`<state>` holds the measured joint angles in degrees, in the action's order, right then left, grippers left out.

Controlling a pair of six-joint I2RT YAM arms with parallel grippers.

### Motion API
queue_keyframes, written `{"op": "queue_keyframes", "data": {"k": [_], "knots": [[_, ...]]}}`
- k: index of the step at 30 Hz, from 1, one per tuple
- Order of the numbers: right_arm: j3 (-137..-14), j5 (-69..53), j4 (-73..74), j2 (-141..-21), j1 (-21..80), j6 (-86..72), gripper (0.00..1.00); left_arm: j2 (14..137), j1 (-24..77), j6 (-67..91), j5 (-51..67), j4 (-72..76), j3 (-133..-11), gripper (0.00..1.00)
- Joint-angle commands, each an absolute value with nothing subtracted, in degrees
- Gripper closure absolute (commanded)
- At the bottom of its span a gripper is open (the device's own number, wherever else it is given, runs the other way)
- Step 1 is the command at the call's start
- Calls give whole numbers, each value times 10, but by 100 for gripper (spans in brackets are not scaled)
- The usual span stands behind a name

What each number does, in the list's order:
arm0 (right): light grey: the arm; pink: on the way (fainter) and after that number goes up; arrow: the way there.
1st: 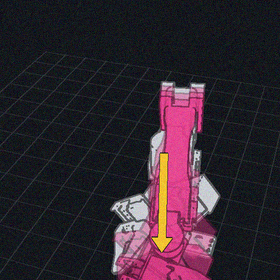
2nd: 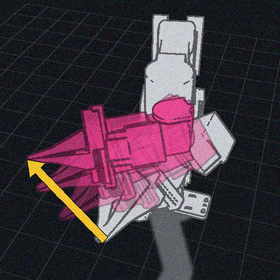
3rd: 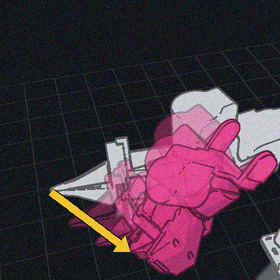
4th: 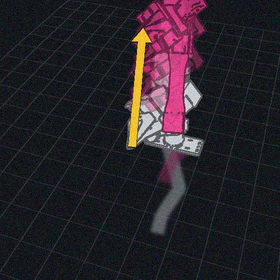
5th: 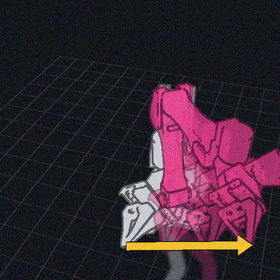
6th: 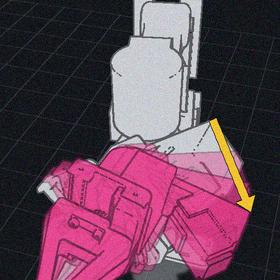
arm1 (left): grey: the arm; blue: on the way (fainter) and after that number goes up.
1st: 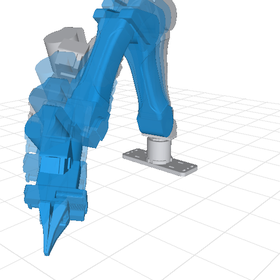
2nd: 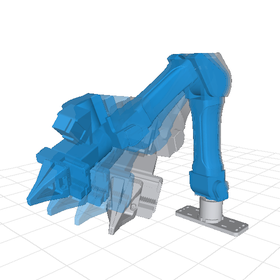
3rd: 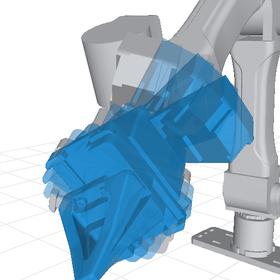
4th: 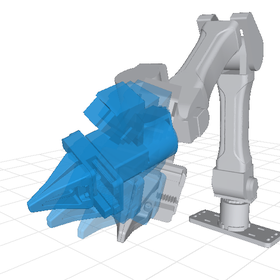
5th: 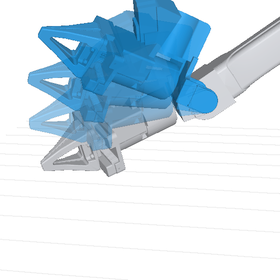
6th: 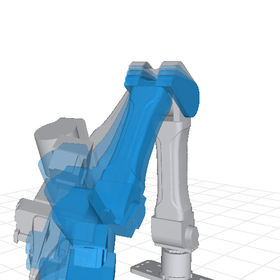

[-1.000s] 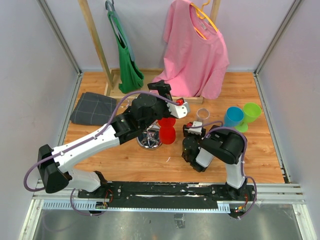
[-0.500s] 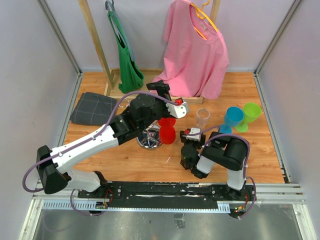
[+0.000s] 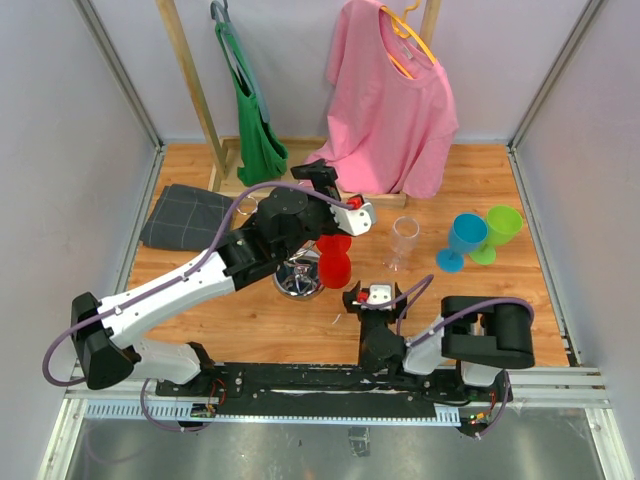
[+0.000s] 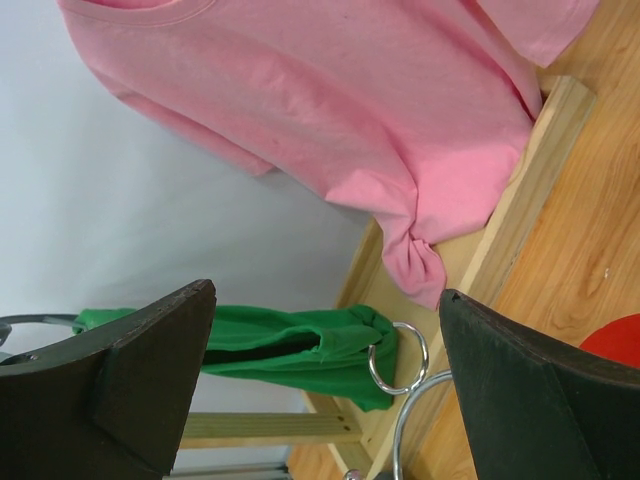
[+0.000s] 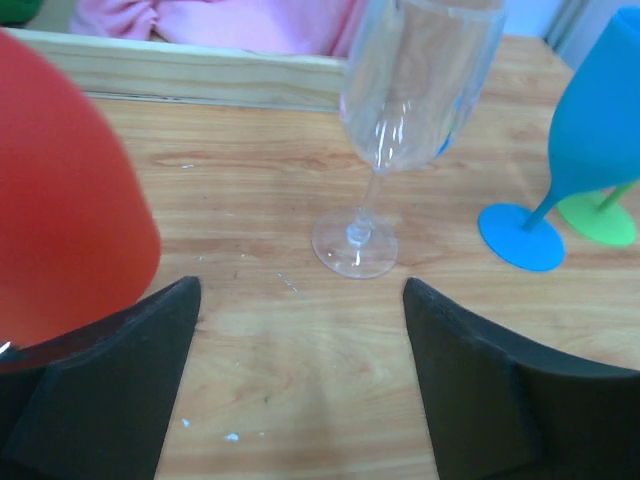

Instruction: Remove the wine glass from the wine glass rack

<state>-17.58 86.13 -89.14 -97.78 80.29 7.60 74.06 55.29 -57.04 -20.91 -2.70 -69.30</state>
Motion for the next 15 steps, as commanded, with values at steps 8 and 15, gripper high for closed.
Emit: {"op": "queue_keyframes", "data": {"k": [8,15], "knots": [[-217,972,-898,-868,907,279,1,726,550,-538,-202,-10,-738,1],[-266,972,-900,-777,924,426,2,718,550,-540,-201,-10,-754,1]]}}
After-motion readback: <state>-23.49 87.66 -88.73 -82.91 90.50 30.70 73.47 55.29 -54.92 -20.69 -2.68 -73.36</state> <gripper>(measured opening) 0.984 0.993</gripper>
